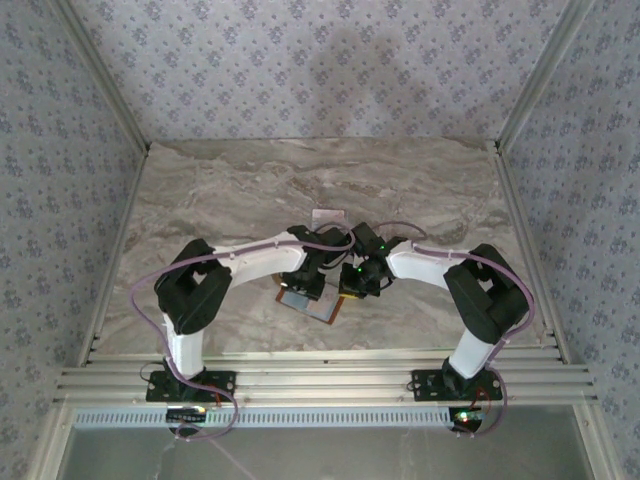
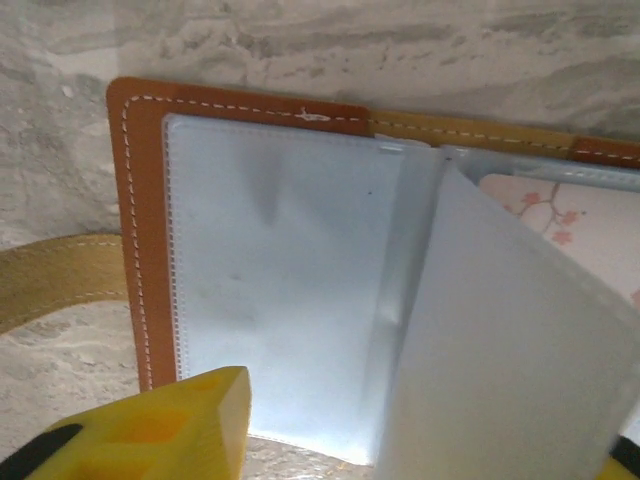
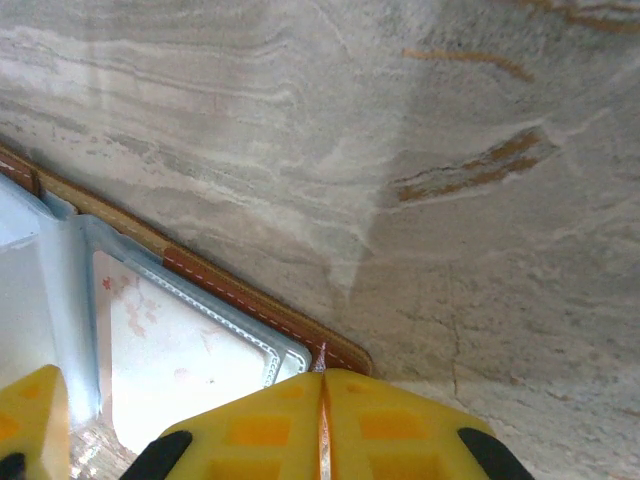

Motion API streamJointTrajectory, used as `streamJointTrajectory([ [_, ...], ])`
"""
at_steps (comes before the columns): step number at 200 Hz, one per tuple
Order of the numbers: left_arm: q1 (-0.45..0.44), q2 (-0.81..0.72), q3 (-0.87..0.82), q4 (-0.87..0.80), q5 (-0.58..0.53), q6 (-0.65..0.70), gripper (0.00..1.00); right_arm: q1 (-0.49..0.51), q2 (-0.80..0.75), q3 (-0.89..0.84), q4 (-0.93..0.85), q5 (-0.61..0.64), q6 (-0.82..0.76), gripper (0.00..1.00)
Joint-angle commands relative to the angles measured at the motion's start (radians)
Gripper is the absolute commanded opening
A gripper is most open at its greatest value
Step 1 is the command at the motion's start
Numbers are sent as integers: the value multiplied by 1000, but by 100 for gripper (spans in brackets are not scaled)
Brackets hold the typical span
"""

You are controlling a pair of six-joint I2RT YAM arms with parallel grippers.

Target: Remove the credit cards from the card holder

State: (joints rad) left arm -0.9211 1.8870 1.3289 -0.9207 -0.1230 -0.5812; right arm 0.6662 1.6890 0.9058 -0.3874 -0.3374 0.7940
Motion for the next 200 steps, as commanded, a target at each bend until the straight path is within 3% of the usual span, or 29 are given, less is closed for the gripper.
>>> streamJointTrajectory([
  [1, 43, -39, -15, -13, 4, 44, 41, 9, 6, 21, -74, 14, -22, 11],
  [26, 80, -37, -48, -4, 44, 76, 34, 8, 22, 43, -77, 12, -29, 11],
  [80, 100, -32, -123, 21, 132, 90, 31, 5, 82, 131, -99, 8, -56, 11],
  [115, 100, -86, -162, 14, 124, 66, 29, -2, 132, 202, -128, -5, -88, 11],
  [160, 111, -178, -140, 24, 152, 28, 29, 3, 77, 189, -159, 27, -80, 11],
  [200, 124, -191, -110, 91, 278, -6, 25, 22, 9, 137, -154, 41, -41, 17],
])
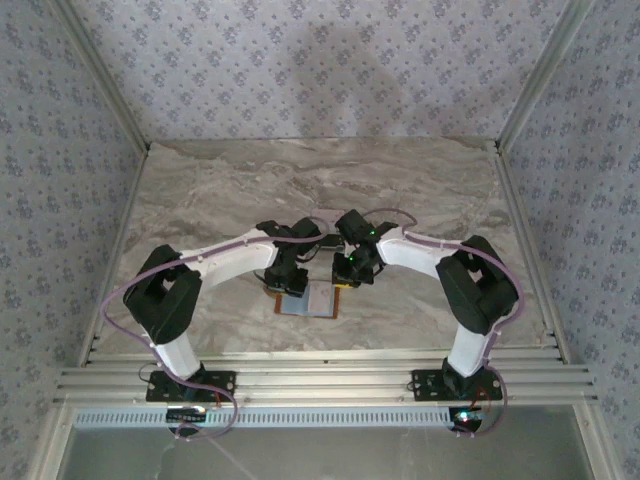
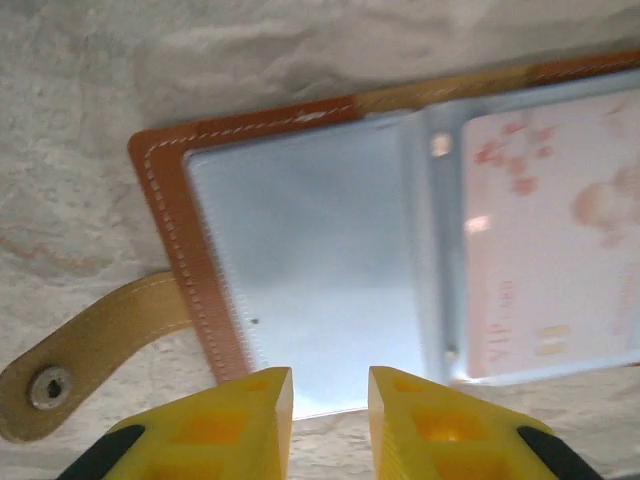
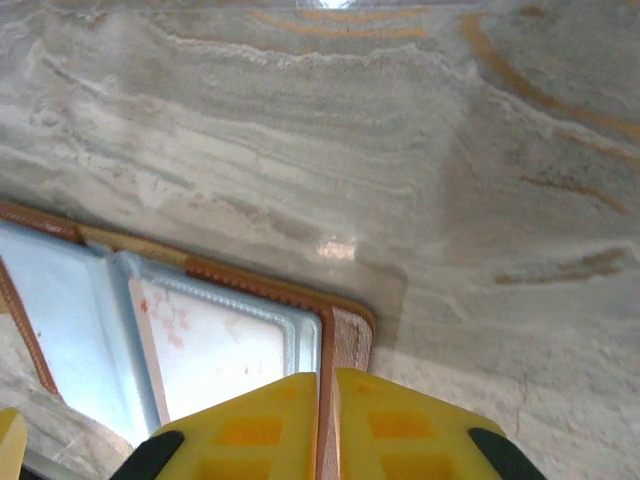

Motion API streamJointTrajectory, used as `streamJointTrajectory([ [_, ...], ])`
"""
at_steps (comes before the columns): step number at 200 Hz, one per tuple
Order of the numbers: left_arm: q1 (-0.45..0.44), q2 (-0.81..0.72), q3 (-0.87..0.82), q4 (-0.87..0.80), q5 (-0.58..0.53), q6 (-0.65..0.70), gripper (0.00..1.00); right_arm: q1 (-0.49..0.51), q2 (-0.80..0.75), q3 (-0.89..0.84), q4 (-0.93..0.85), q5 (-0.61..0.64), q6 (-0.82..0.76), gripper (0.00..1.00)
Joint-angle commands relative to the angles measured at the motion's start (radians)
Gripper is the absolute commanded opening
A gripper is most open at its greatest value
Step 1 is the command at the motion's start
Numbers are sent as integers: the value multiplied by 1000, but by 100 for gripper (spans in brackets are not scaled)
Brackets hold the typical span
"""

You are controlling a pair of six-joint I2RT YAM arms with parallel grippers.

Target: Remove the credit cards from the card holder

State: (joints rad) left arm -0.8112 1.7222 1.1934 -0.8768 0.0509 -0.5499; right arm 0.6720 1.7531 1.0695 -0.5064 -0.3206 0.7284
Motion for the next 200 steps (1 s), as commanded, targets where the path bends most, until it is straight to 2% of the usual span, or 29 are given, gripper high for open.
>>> streamJointTrajectory([
  [1, 14, -27, 24, 52, 111, -38, 25, 16, -56, -27, -35, 24, 26, 17],
  [27, 49, -21, -37, 189, 285, -92, 18, 38, -57, -36, -11, -4, 47, 20],
  [42, 66, -15, -71, 264, 347, -113, 13, 50, -47, -42, 19, -18, 68, 20],
  [85, 119, 1, -133, 308, 383, -130, 9, 69, -7, -30, 33, -11, 82, 19],
  [122, 163, 3, -172, 354, 445, -131, 9, 73, 20, -35, 38, -11, 79, 18],
  [200, 165, 26, -168, 394, 505, -175, 9, 70, 41, -55, 32, 20, 74, 15],
])
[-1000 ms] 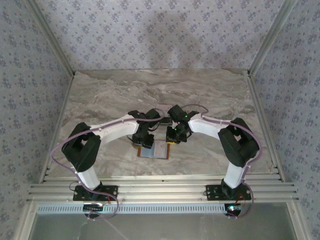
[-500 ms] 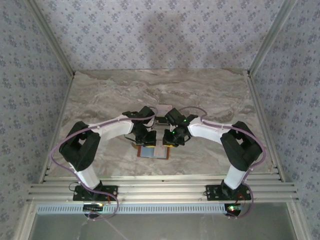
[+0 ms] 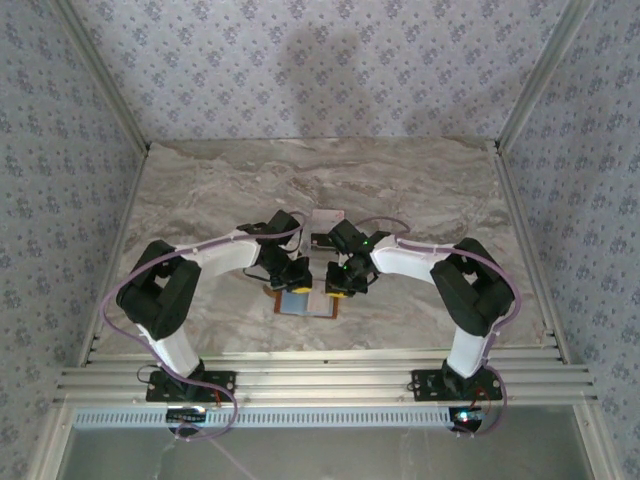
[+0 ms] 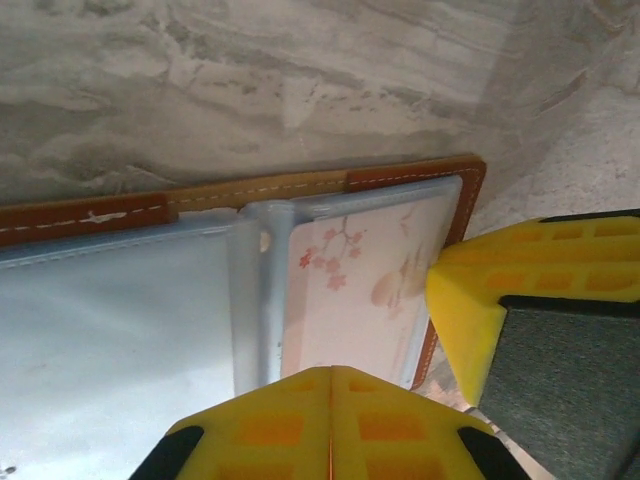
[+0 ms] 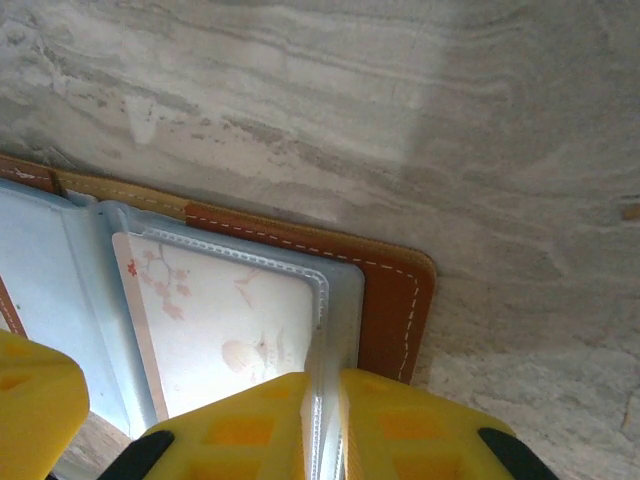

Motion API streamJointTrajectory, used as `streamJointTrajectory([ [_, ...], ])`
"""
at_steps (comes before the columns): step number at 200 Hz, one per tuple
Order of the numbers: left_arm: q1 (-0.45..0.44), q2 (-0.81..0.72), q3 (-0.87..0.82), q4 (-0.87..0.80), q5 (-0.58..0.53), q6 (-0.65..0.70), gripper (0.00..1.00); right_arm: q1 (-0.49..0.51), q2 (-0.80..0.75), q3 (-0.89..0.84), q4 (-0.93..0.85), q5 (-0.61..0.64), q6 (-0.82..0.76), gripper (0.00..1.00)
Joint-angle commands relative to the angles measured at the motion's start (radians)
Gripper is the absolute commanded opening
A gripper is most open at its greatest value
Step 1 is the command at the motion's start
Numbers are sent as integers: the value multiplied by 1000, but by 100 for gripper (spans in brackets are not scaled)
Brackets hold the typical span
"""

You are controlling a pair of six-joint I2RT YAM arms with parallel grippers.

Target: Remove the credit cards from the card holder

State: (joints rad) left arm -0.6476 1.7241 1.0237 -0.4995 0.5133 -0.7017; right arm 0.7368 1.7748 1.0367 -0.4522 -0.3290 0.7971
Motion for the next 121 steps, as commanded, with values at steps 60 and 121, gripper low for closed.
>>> streamJointTrajectory([
  [60, 1, 54, -6, 32, 53, -22, 11, 0, 18, -35, -20, 28, 1, 11],
  [121, 1, 33, -23, 29, 16, -22, 18, -3, 17, -41, -17, 25, -1, 9],
])
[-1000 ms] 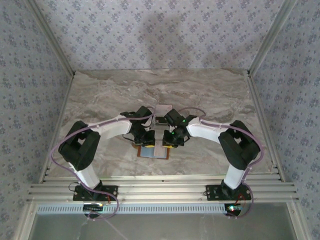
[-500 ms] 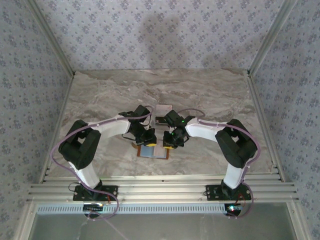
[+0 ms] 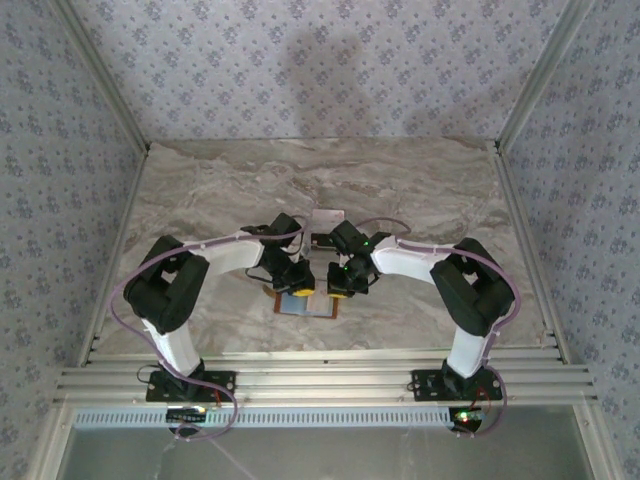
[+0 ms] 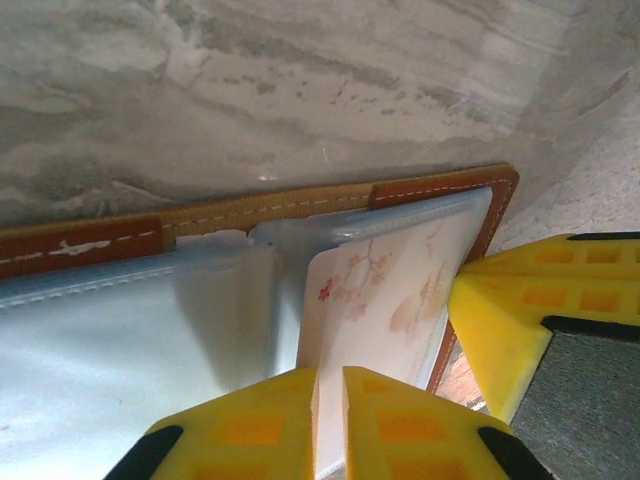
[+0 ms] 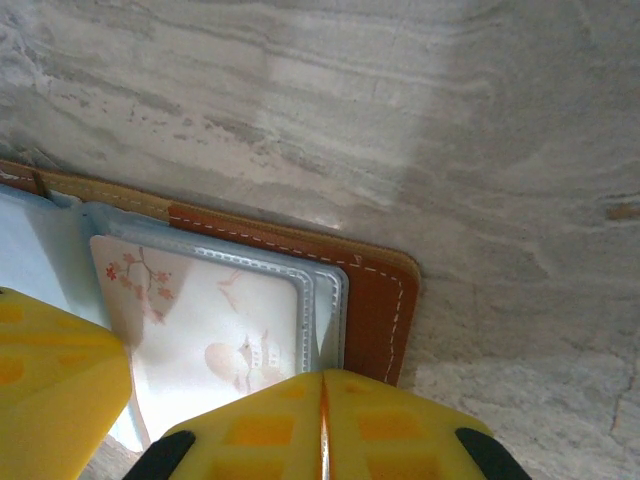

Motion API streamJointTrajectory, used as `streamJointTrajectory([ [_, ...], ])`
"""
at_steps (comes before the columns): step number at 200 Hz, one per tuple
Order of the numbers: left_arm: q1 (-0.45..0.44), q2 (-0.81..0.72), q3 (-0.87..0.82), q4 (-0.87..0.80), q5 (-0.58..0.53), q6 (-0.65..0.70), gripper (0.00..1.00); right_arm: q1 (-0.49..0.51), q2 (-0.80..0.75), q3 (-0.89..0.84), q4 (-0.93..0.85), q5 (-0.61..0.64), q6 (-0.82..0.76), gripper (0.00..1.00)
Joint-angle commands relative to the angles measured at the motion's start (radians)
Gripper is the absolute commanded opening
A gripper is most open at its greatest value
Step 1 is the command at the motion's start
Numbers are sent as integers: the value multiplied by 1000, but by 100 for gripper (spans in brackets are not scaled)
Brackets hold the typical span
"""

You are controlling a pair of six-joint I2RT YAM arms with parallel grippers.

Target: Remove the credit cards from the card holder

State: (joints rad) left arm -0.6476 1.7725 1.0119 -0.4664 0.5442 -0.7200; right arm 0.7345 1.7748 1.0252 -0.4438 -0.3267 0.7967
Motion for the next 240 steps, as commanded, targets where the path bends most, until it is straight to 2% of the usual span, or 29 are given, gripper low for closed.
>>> streamJointTrajectory([
  [1, 1, -16, -12, -4, -15, -2, 19, -1, 17, -30, -25, 23, -1, 9],
  [134, 3, -76, -15, -9, -33, 9, 22, -5, 17, -30, -30, 21, -3, 10],
  [240, 5, 13, -32, 18, -1, 13, 23, -5, 10, -24, -40, 23, -8, 10],
])
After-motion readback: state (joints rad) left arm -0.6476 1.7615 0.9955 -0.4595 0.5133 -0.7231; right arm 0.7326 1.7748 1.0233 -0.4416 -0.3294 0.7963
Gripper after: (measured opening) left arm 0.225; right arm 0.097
